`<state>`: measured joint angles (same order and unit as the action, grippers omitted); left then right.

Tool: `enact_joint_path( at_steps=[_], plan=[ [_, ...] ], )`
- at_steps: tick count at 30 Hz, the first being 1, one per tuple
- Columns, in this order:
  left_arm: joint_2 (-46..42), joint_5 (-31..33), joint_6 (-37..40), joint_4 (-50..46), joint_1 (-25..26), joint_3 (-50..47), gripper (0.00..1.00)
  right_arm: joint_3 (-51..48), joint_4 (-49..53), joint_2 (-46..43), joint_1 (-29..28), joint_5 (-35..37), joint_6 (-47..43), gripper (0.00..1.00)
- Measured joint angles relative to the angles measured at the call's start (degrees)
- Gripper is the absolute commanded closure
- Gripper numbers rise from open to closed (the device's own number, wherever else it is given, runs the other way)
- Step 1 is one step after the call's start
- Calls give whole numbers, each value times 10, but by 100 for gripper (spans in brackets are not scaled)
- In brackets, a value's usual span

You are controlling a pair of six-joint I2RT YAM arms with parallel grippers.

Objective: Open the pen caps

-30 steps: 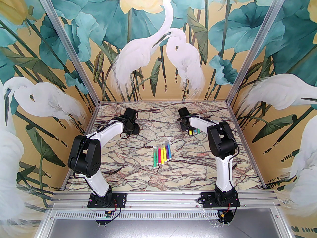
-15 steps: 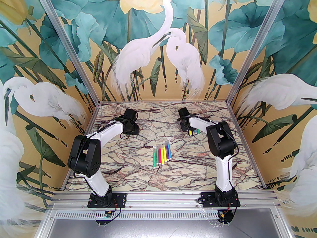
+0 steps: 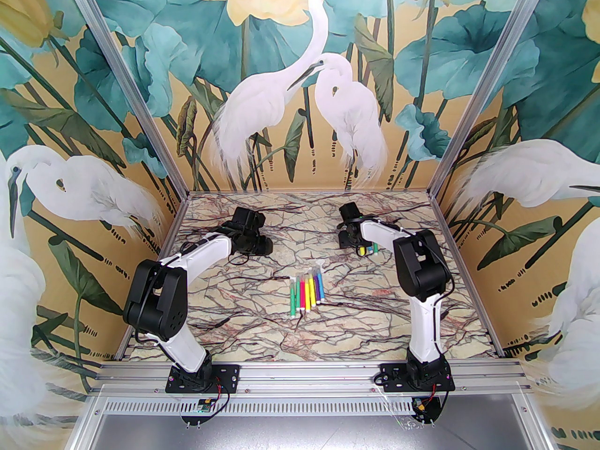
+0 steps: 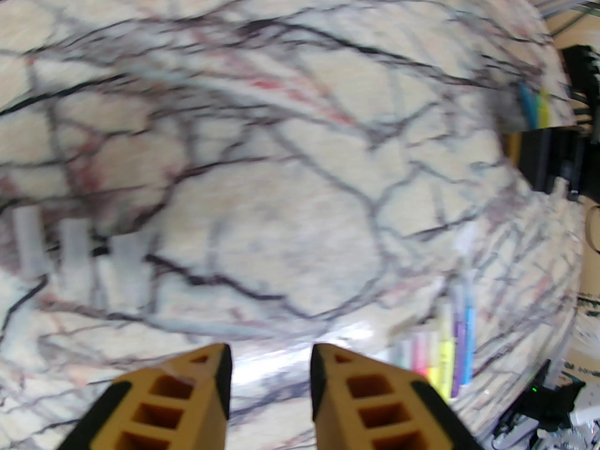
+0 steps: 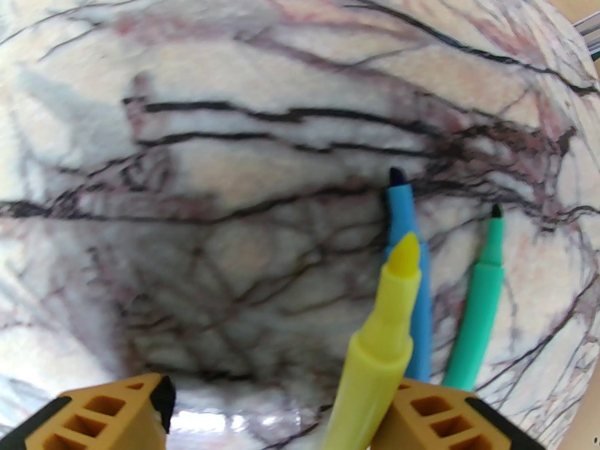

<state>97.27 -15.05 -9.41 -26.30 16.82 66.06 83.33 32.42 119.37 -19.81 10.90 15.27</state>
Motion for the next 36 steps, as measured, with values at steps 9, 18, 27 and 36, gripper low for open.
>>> enact_joint_path(
  at_steps=[9, 18, 27, 36],
  plan=[
    [-2, -73, -7, 55, 2, -26, 65, -38, -29, -48, 24, -77, 11, 25],
    [-2, -83, -7, 69, 2, -27, 65, -50, -36, -65, 29, -70, 12, 28],
    [-4, -80, -13, 68, 2, -27, 65, -53, -35, -67, 29, -60, 12, 44],
    [-32, -48, -16, 68, 2, -30, 64, -81, -32, -108, -3, -83, -8, 49]
  ],
)
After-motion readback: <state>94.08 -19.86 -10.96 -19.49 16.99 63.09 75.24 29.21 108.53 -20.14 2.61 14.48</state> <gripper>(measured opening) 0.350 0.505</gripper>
